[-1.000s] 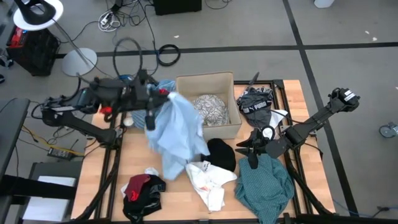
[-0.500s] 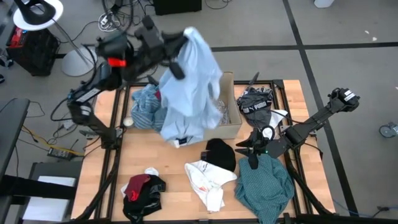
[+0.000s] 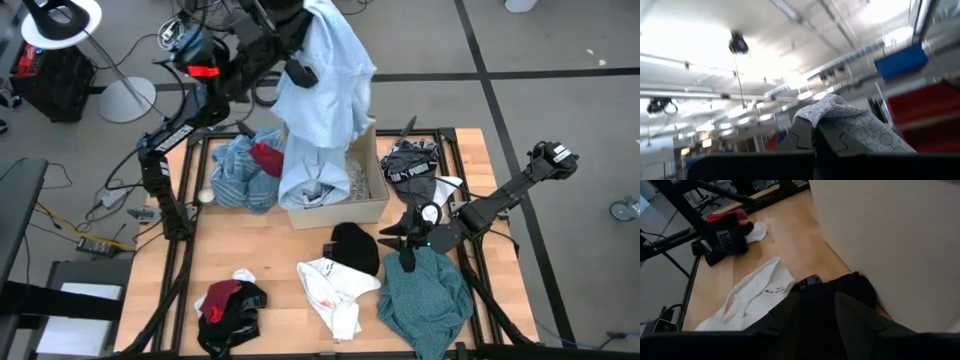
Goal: Sort clothes
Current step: Put the gray shirt into the bin, then put the right black boxer into the bin, then put the bottom red sock into the bin, then put the white shorts into the bin
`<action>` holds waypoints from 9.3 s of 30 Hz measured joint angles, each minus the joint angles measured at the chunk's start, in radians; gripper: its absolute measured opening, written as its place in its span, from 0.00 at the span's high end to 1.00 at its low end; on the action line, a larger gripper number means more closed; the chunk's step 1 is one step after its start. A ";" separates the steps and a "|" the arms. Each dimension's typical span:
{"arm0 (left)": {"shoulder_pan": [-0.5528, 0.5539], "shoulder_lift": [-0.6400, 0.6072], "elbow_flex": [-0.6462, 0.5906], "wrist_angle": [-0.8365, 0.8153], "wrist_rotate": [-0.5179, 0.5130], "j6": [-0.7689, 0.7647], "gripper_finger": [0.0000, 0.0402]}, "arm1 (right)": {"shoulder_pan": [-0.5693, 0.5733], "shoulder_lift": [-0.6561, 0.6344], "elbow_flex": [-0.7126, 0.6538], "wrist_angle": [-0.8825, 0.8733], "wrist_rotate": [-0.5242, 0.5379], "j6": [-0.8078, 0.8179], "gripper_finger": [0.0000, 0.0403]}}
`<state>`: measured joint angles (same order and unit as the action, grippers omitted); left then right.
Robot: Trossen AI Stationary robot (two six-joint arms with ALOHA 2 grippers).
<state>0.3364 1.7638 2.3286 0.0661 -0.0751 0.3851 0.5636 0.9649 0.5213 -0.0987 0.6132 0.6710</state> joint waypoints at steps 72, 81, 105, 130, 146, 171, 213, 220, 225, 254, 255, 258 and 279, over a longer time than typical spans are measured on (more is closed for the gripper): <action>-0.403 -0.501 -0.895 -0.775 -0.128 -0.445 0.59 | -0.078 0.022 0.000 0.064 -0.129 -0.106 0.69; -0.548 -0.731 -1.247 -0.585 -0.249 -0.600 0.59 | -0.161 0.254 0.152 -0.045 -0.251 -0.209 0.68; -0.791 -0.901 -1.729 -0.279 -0.463 -0.794 0.59 | -0.209 0.664 0.348 -0.273 -0.318 -0.122 0.89; -0.732 -1.265 -1.976 -0.217 -0.494 -0.692 0.59 | -0.230 0.488 1.232 -1.046 -0.030 -0.232 0.99; -0.707 -1.274 -2.040 -0.189 -0.470 -0.730 0.59 | -0.621 0.562 1.279 -0.685 -0.152 -0.590 0.94; -0.780 -1.225 -1.870 -0.393 -0.464 -0.784 0.59 | -0.586 0.538 1.230 -1.008 -0.298 -0.380 0.53; -0.978 -0.499 -1.603 -0.743 0.196 -1.520 0.89 | 0.094 0.293 0.432 -0.751 0.254 0.518 0.55; -0.940 -0.546 -1.596 -0.750 0.188 -1.497 0.99 | 0.175 0.293 0.429 -0.747 0.280 0.541 0.56; -0.884 -0.596 -1.482 -0.879 0.117 -1.417 0.99 | 0.214 0.293 0.360 -0.709 0.266 0.613 0.56; -0.205 -0.390 -0.787 -0.810 -0.017 -0.461 0.98 | -0.063 0.599 0.220 0.037 -0.174 0.040 0.56; -0.188 -0.380 -0.788 -0.797 -0.017 -0.449 0.97 | -0.072 0.623 0.238 0.037 -0.180 0.025 0.56; -0.148 -0.354 -0.788 -0.763 -0.017 -0.406 0.95 | -0.097 0.690 0.293 0.025 -0.225 -0.023 0.56; -0.076 -0.365 -0.788 -0.947 0.075 -0.388 0.62 | -0.165 0.844 0.417 -0.124 -0.312 -0.026 0.80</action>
<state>0.2604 1.3990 1.5410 -0.8806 -0.0004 -0.0032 0.3983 1.8094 0.9385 -0.2230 0.3014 0.6451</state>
